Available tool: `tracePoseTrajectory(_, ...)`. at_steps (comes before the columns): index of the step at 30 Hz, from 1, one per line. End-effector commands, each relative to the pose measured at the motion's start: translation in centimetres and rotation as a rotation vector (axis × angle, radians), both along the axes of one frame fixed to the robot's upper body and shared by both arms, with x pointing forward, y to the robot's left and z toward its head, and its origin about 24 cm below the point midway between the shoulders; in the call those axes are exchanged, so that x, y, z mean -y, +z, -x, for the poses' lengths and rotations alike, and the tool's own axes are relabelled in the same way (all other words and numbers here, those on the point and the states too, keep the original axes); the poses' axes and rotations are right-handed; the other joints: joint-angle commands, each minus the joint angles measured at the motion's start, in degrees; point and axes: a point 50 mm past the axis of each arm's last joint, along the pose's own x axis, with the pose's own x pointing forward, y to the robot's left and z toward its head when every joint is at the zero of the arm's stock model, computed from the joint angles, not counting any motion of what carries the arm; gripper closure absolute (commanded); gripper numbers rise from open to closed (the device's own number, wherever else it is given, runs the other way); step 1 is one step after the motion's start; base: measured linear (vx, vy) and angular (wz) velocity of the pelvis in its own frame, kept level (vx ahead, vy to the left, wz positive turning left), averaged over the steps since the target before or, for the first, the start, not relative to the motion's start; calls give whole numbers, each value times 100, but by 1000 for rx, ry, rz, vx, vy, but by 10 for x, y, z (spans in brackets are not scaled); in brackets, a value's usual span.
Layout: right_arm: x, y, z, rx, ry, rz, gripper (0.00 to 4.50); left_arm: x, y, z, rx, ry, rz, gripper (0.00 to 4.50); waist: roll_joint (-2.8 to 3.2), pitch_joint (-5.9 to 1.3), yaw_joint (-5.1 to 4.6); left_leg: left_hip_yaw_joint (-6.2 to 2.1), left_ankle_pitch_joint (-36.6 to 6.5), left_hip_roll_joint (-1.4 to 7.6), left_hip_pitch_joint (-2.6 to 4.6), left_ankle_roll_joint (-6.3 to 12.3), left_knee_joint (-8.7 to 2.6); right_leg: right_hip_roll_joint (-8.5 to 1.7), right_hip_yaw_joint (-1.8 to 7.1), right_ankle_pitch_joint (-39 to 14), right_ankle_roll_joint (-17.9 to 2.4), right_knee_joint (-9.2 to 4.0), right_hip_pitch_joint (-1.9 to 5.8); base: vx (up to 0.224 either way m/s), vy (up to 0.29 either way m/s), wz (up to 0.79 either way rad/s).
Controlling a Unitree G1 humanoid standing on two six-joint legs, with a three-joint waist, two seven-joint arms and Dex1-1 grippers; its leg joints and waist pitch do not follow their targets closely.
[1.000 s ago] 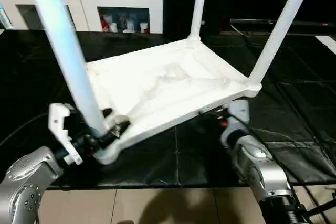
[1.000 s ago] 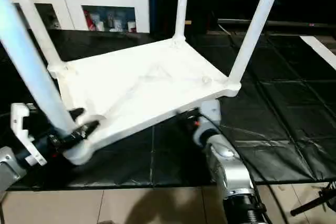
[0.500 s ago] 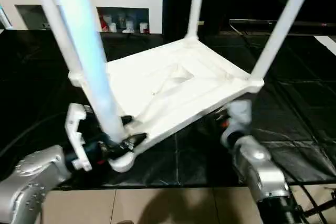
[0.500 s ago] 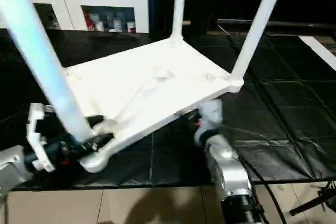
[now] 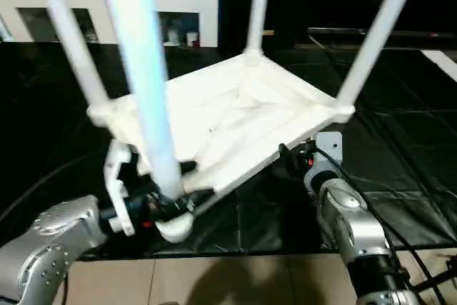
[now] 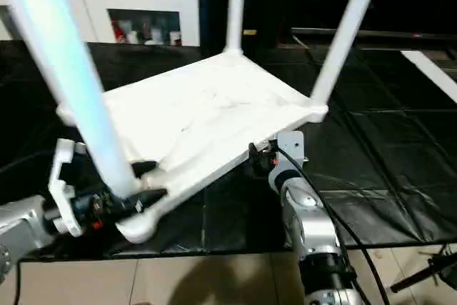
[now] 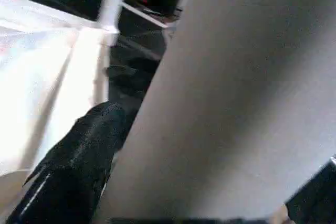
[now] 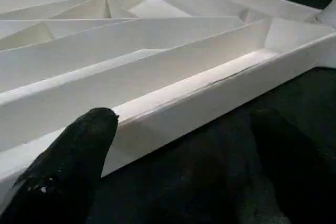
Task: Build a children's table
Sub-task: Rotate table base
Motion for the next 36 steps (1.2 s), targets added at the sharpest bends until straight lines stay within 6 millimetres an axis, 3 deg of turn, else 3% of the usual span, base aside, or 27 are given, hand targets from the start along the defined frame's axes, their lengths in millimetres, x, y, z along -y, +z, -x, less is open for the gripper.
tracePoseTrajectory(1, -19, -3, 0, -29, 96, -38, 0, 15, 4, 9, -6, -109, 32, 4, 31, -270, -4, -16, -1671, 62, 40, -288, -423, -328, 261, -1520, -633, -437, 180, 0, 0, 0)
tracePoseTrajectory(7, -36, -2, -1, -40, 215, -63, 0, 30, 12, 9, -4, -172, 86, 4, 23, -260, -50, -13, -1698, 69, 49, -286, -421, -327, 277, -1574, -703, -443, 160, 0, 0, 0)
tracePoseTrajectory(12, -45, -2, -2, -52, 273, -61, 0, 49, 15, 4, 18, -207, 124, 4, -36, -253, -79, -16, -1807, 70, 41, -344, -427, -325, 280, -1694, -655, -450, 174, 0, 0, 0)
tracePoseTrajectory(17, -54, -1, -7, -53, 302, -85, 0, 69, 19, -1, 35, -244, 163, 4, -55, -252, -109, -21, -1840, 58, 37, -358, -408, -337, 287, -2003, -567, -480, 165, 0, 0, 0)
tracePoseTrajectory(21, -63, 2, -12, -50, 322, -90, 0, 82, 20, -10, 65, -237, 168, 4, -56, -273, -138, -14, -1701, 59, 33, -327, -390, -322, 293, -1763, -623, -465, 170, 0, 0, 0)
tracePoseTrajectory(31, -68, 0, -14, -44, 354, -103, 0, 89, 21, -32, 123, -148, 146, 4, -46, -290, -144, -9, -1506, 70, 17, -269, -379, -332, 292, -1381, -755, -429, 198, 0, 0, 0)
tracePoseTrajectory(36, -59, 2, -18, -21, 294, -115, 0, 93, 22, -43, 169, -76, 146, 4, -49, -271, -135, 1, -1673, 72, 43, -253, -379, -336, 293, -1622, -766, -477, 169, 0, 0, 0)
